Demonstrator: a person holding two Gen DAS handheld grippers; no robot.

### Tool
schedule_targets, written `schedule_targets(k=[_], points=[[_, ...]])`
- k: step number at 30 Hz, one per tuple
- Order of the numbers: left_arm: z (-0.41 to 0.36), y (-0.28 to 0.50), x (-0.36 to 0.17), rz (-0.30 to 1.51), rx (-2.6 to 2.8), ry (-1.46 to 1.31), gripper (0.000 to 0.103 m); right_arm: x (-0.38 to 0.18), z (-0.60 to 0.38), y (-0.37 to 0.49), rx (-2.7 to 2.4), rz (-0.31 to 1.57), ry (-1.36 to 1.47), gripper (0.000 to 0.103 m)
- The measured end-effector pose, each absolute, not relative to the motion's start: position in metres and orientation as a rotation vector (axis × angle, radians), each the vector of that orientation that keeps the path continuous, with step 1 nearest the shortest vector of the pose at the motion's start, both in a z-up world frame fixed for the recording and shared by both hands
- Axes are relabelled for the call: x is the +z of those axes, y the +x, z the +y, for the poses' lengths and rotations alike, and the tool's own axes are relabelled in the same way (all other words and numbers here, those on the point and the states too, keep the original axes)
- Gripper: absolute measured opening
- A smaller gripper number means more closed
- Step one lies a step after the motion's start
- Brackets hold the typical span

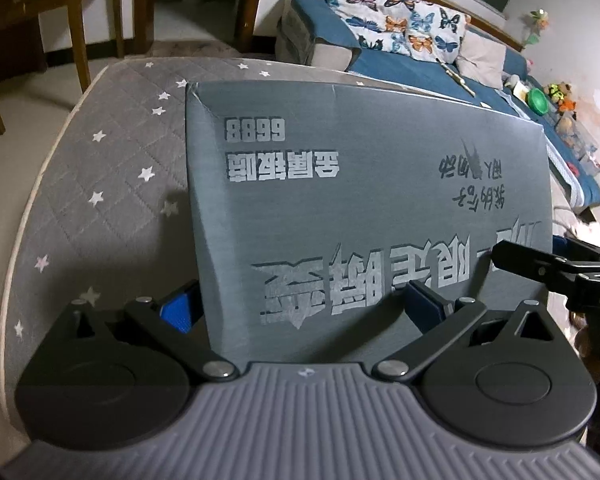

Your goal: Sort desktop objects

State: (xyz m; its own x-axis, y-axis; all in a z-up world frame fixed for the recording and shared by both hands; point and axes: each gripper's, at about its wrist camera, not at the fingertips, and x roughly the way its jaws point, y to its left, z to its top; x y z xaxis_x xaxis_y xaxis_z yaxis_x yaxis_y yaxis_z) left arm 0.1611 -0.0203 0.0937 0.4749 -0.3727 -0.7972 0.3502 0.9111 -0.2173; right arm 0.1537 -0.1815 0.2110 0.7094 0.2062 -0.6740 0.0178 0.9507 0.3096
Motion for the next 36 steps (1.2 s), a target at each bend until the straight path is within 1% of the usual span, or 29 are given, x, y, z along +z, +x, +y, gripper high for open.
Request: schedule_targets(k=[5,11,20,36], points=[[-0.036,0.204,0.101,1.007,-0.431,-0.002,0.103,0.212,-0.195,0.197,0.105,0.819,0.32,0.103],[-0.04,0.234,0.088,1.071,-0.435,-0.031,0.103,0.197,-0.211,0.239,0.103,0.898,0.384,0.103],[-0.039,0.237,0.059,1.133,-0.435,-0.08,0.103,0.173,-0.218,0.259,0.112,0.975,0.406,0.103],[-0.039,0.22,0.053,1.117,-0.448,-0.075,0.103,0.16,-0.224,0.258,0.128,0.973,0.433,0.103]])
